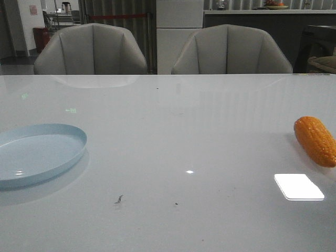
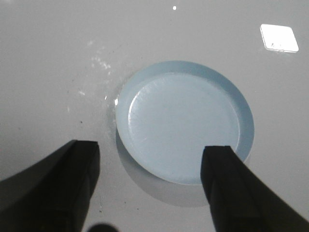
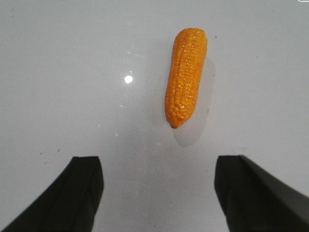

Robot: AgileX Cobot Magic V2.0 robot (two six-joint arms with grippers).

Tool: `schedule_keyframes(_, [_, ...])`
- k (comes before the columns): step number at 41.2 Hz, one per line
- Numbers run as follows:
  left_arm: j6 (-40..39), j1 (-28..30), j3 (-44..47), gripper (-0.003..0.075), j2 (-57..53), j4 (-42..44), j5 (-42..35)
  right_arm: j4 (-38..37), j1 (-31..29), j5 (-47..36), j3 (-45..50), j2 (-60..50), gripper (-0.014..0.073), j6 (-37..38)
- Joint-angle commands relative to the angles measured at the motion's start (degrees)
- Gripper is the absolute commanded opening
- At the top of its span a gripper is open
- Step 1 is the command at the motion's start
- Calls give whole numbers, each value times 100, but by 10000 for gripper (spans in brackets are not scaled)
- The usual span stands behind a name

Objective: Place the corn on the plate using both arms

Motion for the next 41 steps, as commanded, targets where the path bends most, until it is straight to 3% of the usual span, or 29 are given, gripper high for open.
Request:
schedule_keyframes(1, [-313, 130, -468, 511, 586, -60, -123, -12, -12, -275, -205, -6, 593, -10])
schedule_keyframes(11, [-328, 546, -1653, 511, 2352, -185, 541, -7, -12, -249, -205, -6, 593, -10])
schedule_keyframes(23, [-328, 580, -3047, 510, 4089, -173, 1351, -7, -12, -231, -205, -6, 593, -10])
schedule_keyframes(41, [-224, 580, -3522, 508, 5241, -163, 1673, -7, -12, -231, -205, -6, 593, -10])
